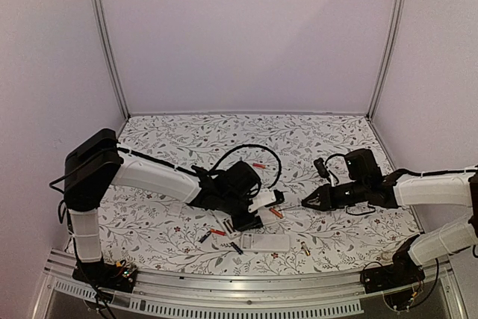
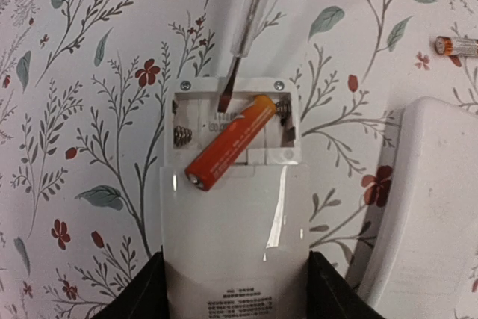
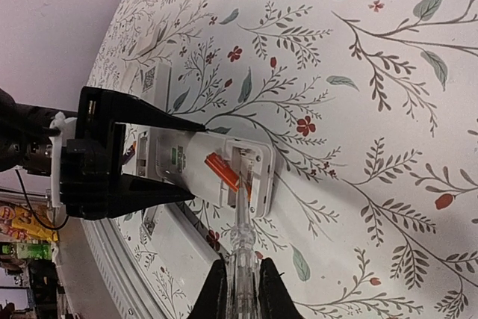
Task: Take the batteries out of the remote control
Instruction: Remove the battery from the remote control without the battery cover.
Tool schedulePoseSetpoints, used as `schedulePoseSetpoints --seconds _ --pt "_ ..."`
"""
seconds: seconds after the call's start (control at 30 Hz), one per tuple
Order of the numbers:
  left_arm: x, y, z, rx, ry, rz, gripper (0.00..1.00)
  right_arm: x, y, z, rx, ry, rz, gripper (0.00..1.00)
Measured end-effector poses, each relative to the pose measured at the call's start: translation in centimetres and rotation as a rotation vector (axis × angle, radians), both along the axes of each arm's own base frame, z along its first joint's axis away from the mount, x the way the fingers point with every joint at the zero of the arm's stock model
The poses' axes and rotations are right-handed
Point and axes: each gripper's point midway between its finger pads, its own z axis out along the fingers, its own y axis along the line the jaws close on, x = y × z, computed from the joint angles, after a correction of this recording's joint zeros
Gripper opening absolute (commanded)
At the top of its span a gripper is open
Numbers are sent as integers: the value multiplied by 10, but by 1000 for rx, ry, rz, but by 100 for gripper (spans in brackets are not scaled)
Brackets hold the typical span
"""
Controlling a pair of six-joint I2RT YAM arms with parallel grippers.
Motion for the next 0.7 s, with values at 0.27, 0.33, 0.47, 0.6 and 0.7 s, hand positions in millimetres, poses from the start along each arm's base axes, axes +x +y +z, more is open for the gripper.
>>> schedulePoseSetpoints --seconds 0.27,0.33,0.47,0.6,0.7 --pt "0 0 0 1 1 0 22 -8 7 -18 -17 54 87 0" --pt "0 0 0 1 1 0 22 -11 9 -19 -10 60 107 0" --pt "0 0 0 3 1 0 22 -13 9 -18 -5 59 125 0" --pt "0 0 0 3 2 0 22 -13 9 -18 -4 56 127 0" --pt "0 0 0 3 2 0 22 -13 9 -16 1 54 125 0"
